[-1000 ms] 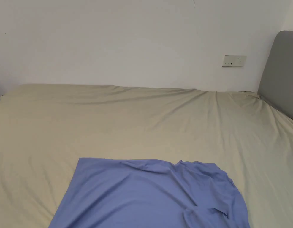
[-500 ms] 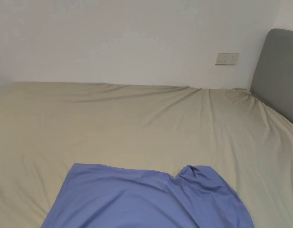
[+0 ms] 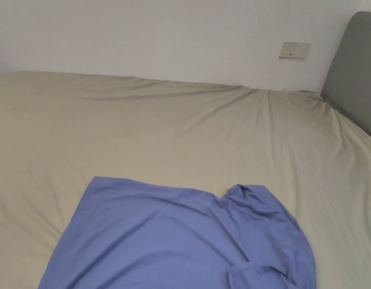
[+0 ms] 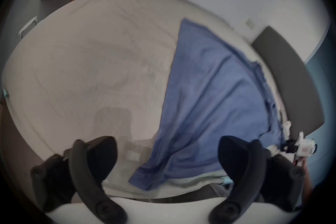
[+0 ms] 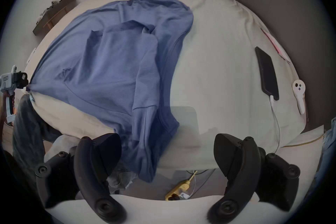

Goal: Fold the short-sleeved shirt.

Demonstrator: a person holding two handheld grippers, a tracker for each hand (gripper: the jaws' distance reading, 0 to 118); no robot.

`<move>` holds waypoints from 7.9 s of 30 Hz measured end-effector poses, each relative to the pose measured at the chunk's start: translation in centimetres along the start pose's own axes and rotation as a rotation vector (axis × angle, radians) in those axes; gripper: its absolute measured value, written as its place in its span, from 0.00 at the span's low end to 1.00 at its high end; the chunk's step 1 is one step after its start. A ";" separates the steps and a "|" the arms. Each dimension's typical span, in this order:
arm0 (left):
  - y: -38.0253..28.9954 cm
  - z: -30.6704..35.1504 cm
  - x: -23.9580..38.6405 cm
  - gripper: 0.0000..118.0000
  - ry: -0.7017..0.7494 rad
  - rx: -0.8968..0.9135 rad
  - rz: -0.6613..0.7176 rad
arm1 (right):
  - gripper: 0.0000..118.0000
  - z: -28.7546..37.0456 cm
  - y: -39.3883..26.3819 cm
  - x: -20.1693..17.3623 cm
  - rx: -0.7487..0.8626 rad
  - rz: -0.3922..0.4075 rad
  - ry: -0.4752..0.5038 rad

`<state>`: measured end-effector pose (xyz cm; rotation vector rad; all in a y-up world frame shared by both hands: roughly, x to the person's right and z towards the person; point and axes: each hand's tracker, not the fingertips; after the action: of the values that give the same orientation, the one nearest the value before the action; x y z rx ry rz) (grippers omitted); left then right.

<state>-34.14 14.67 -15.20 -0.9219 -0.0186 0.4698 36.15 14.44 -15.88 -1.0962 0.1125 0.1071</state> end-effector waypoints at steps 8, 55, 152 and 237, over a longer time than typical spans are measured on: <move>-1.6 -4.1 0.5 0.77 0.056 -0.147 -0.169 | 0.90 -2.3 -0.6 0.1 -0.020 -0.230 0.131; 11.9 -8.2 7.0 0.98 0.182 0.137 -0.113 | 0.81 -0.8 17.3 1.8 0.392 -0.211 -0.054; 14.8 -15.7 12.6 0.00 0.191 0.009 -0.283 | 0.77 -8.1 22.4 0.9 0.115 -0.195 -0.024; 2.7 -10.5 -3.1 0.07 -0.469 -0.244 -0.074 | 0.02 23.1 5.4 -14.4 0.750 0.003 0.165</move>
<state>-35.73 6.81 -23.18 -1.0270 -0.5448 0.6157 22.01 37.00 -8.10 -0.3543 0.2767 -0.0260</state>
